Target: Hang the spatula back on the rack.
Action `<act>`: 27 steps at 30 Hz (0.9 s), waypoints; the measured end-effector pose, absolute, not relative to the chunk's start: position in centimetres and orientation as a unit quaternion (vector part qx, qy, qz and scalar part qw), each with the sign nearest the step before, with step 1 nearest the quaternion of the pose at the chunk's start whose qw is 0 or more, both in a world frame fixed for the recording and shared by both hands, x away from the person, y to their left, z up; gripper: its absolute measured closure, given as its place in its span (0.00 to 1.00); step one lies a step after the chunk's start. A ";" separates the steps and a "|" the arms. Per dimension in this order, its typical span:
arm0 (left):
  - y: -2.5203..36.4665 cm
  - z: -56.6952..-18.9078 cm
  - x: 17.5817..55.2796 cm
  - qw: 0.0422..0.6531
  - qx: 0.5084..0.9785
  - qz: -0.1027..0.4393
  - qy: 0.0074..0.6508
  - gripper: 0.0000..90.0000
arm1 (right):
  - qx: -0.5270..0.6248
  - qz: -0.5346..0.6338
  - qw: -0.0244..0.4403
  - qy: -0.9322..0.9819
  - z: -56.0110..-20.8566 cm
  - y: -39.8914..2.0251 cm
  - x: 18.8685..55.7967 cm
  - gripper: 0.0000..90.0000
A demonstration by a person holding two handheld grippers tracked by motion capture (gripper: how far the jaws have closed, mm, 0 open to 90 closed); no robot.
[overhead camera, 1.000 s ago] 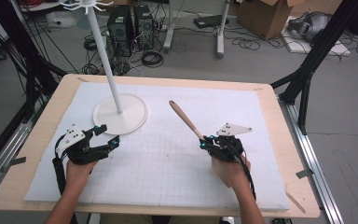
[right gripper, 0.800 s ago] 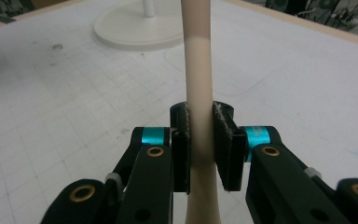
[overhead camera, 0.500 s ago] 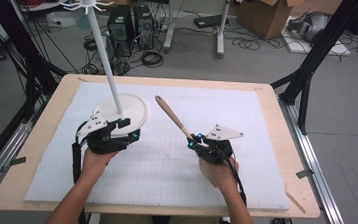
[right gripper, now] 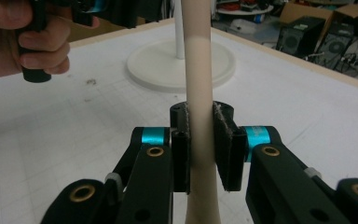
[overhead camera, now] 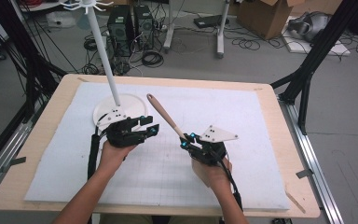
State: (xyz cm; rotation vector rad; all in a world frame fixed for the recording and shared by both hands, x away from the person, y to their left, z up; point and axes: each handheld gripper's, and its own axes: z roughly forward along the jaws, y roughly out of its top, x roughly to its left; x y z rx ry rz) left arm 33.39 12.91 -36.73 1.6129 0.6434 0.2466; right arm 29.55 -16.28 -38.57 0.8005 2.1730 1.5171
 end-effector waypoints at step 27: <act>11.3 -34.1 33.6 0.667 0.687 0.082 0.275 0.72 | 0.277 0.523 0.239 0.770 -36.9 -13.4 28.9 0.87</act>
